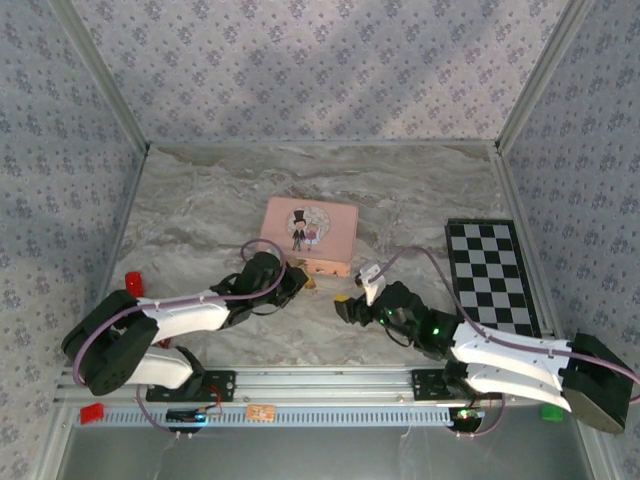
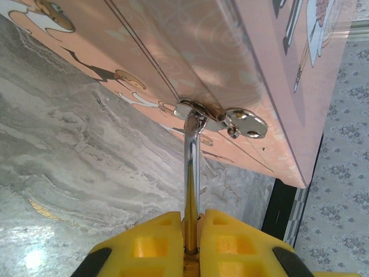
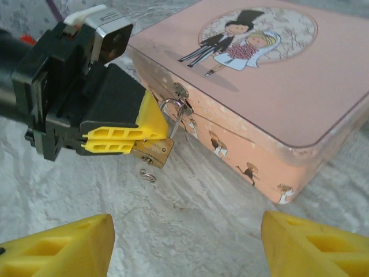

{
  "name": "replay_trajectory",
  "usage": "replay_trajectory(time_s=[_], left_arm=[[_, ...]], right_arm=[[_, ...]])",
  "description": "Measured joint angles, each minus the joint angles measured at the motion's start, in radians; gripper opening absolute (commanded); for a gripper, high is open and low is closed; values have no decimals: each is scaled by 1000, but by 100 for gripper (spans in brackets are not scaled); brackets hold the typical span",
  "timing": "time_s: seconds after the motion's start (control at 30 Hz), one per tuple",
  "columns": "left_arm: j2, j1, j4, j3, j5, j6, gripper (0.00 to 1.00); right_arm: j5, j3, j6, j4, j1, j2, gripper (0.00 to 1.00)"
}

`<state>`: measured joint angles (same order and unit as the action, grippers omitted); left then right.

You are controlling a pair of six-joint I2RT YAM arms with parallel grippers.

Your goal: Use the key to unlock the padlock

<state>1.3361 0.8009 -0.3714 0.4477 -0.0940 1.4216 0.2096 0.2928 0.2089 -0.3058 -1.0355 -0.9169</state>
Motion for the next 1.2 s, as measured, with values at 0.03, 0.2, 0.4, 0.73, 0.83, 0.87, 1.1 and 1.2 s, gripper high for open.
replay_trajectory(time_s=[0.03,0.2,0.4,0.73,0.83,0.87,1.1,1.2], left_arm=[[0,-1,0,0,-3,0,0],[0,-1,1,0,-4,-6,0],[0,-3,2,0,-11,-7,0],[0,-4,2,0,-15,-7,0],[0,-5,1,0,-19,-7,0],[0,-5,1,0,-21,-7,0],[14,-16,-19,0,-43,-7,0],[20,-16,-28,0,-51,-6,0]], right_arm=[[11,-1,-42,-14,-9,-6,70],[77,-39,-233,-138,-71,-50,69],[146,-69,-426,-299,-126,-199,64],[190,-47,-558,-521,-147,-458,55],[203,-34,-571,-571,-157,-525,55],[207,-29,-574,-586,-161,-543,54],[225,14,-577,-651,-183,-614,53],[231,21,-577,-673,-190,-636,52]])
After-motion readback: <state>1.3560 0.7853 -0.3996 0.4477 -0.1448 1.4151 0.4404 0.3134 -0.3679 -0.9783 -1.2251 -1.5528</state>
